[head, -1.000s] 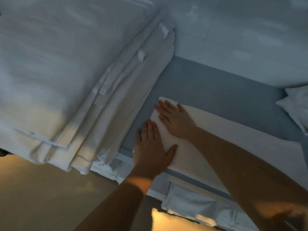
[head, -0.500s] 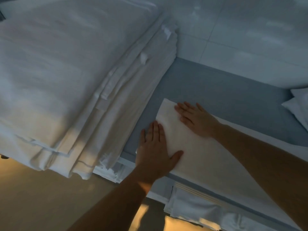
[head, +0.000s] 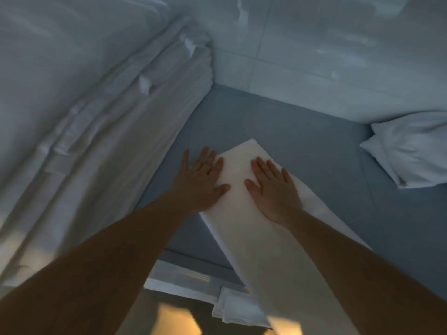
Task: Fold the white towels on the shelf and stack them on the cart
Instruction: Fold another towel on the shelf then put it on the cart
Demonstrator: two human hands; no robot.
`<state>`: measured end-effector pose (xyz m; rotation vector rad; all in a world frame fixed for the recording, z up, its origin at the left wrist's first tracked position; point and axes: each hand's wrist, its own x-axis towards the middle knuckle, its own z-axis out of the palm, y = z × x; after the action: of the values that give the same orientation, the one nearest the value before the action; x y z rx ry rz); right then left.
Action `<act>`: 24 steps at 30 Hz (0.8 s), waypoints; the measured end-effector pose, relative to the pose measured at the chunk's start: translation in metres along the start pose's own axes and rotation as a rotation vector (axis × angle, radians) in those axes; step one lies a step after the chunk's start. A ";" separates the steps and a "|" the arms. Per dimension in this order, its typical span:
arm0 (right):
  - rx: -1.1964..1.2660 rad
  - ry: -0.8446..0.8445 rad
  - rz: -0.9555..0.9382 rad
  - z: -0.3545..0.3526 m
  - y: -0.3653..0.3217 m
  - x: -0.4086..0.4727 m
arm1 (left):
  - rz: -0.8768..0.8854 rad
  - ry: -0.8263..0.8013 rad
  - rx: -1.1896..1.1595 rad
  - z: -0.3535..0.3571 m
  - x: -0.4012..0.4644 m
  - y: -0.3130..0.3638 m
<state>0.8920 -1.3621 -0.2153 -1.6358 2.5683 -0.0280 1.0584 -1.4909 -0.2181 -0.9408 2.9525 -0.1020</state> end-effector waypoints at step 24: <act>-0.087 -0.052 0.212 -0.017 0.070 0.043 | -0.064 0.029 -0.205 0.007 0.068 0.046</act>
<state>0.8094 -1.3719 -0.2058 -1.3606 2.7221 0.1419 0.9772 -1.4934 -0.2298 -1.0653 3.0035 0.1901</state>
